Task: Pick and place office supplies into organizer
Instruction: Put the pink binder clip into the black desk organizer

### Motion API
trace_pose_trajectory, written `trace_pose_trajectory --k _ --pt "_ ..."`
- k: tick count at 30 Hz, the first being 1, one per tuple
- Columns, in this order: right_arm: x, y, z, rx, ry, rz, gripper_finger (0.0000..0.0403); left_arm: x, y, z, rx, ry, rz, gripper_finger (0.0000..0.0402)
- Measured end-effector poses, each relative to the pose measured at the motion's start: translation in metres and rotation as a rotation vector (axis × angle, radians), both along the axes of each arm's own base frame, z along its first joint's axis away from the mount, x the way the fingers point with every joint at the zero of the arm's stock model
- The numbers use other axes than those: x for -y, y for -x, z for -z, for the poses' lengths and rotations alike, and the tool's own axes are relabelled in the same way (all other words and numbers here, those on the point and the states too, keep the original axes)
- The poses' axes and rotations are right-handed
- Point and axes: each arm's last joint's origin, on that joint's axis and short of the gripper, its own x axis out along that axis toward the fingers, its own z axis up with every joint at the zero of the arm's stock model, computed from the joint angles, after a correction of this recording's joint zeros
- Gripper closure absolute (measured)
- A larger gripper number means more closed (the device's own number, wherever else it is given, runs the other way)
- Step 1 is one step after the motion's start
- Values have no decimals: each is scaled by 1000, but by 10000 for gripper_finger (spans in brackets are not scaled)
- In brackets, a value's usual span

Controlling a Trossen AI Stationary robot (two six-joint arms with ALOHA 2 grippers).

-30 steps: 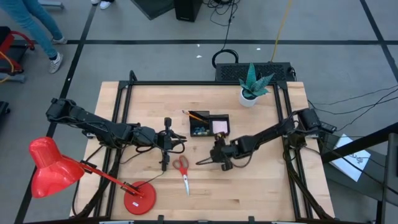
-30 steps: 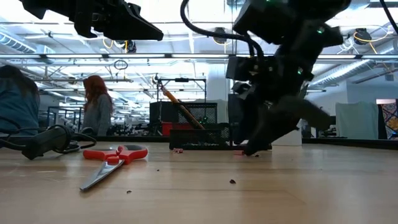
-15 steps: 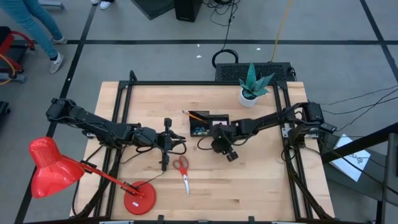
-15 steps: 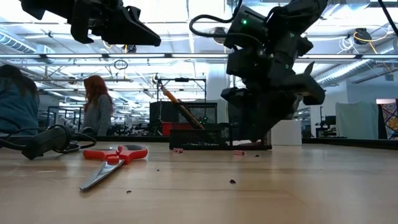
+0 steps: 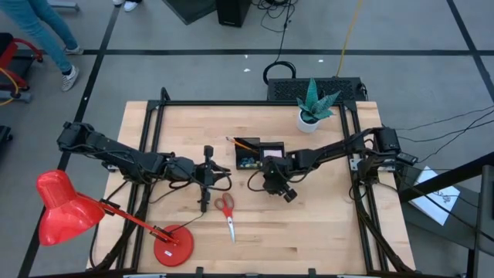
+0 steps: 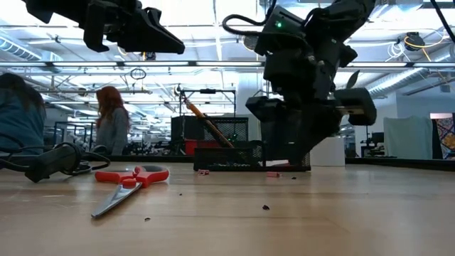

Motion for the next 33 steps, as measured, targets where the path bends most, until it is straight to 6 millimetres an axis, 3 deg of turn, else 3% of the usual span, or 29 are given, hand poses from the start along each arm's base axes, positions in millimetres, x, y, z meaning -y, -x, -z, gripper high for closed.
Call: trace_pose_trajectory --k 13,22,33 --pt "18 1 25 13 -76 -10 248 0 0 0 0 1 4 353" --pt "23 -3 39 -44 -199 105 250 0 0 1 -7 -3 1 353" --pt "20 20 60 -143 -198 137 330 0 0 1 -8 0 -1 353"
